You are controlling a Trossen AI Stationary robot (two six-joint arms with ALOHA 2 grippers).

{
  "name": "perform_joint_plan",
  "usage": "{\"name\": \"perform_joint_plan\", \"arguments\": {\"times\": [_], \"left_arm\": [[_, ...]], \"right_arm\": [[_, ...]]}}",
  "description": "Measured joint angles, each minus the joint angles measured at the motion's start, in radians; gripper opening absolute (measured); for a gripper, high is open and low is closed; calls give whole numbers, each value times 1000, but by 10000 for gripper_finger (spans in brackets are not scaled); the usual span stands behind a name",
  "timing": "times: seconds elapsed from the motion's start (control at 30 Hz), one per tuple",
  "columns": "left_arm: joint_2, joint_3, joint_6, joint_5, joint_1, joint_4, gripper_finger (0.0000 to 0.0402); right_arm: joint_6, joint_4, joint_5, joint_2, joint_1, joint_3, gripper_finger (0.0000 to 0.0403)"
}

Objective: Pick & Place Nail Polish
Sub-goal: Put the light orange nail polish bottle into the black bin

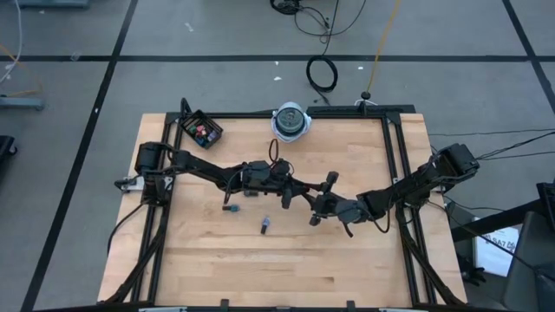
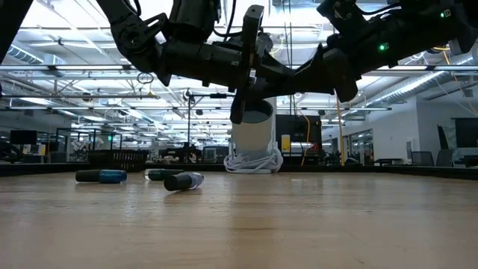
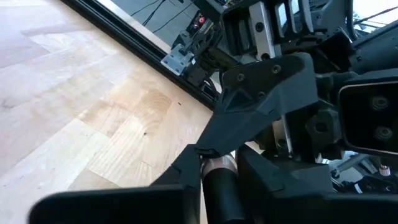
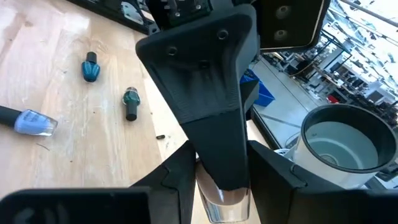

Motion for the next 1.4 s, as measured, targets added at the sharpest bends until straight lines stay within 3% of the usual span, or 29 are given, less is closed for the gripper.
{"name": "perform_joint_plan", "arguments": {"times": [0.2, 0.43, 0.57, 0.67, 1.17, 1.4], "left_arm": [[0, 0, 68, 26, 3, -3, 52], [-92, -4, 270, 49, 26, -151, 52], [-210, -27, 362, -75, 31, -299, 52], [-311, -82, 399, -139, 31, -312, 52], [-934, -607, 359, -532, 198, -310, 52], [-1039, -711, 273, -667, 288, -361, 52]], "right_arm": [[16, -7, -1, 0, 0, 0, 113], [163, 7, -9, -8, 16, 5, 207], [217, -6, -12, -31, 29, 3, 241], [237, 6, -17, -57, 42, 3, 250], [236, 9, -10, -94, 77, 3, 232], [254, 21, -9, -94, 57, 2, 230]]}}
